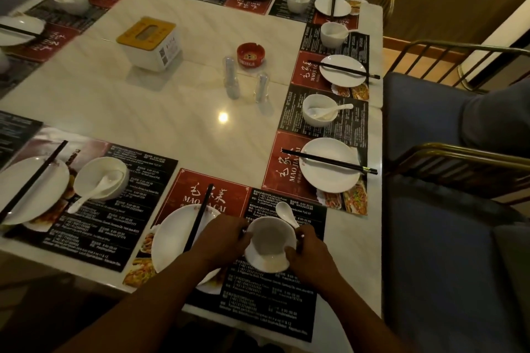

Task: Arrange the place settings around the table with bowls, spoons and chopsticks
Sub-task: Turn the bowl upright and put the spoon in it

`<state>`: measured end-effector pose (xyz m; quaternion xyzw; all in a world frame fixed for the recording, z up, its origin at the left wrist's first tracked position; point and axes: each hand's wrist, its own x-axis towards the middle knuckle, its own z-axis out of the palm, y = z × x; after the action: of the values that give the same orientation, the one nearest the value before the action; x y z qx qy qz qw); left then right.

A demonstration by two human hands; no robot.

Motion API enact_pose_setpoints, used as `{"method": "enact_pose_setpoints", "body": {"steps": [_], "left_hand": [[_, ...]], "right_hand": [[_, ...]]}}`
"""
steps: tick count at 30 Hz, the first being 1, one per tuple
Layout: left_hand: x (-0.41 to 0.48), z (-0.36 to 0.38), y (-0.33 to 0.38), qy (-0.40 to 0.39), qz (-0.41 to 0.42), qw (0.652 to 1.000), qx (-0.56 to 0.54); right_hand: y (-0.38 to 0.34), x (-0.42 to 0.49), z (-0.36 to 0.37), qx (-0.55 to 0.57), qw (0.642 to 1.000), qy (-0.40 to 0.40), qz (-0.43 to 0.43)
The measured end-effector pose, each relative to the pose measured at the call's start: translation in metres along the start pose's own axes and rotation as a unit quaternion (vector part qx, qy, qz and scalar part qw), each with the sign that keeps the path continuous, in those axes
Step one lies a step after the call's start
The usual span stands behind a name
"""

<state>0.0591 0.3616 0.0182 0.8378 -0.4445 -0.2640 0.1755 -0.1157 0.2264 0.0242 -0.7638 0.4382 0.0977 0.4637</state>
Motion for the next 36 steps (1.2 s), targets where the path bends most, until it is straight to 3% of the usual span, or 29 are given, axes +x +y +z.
{"method": "enact_pose_setpoints", "body": {"steps": [6,36], "left_hand": [[0.005,0.004,-0.003,0.0,-0.024,1.0,0.01],[0.02,0.006,-0.005,0.017,-0.031,0.998,-0.054]], "right_hand": [[-0.002,0.006,0.005,-0.024,0.999,0.03,-0.015],[0.002,0.023,0.004,-0.029,0.999,0.028,-0.008]]}}
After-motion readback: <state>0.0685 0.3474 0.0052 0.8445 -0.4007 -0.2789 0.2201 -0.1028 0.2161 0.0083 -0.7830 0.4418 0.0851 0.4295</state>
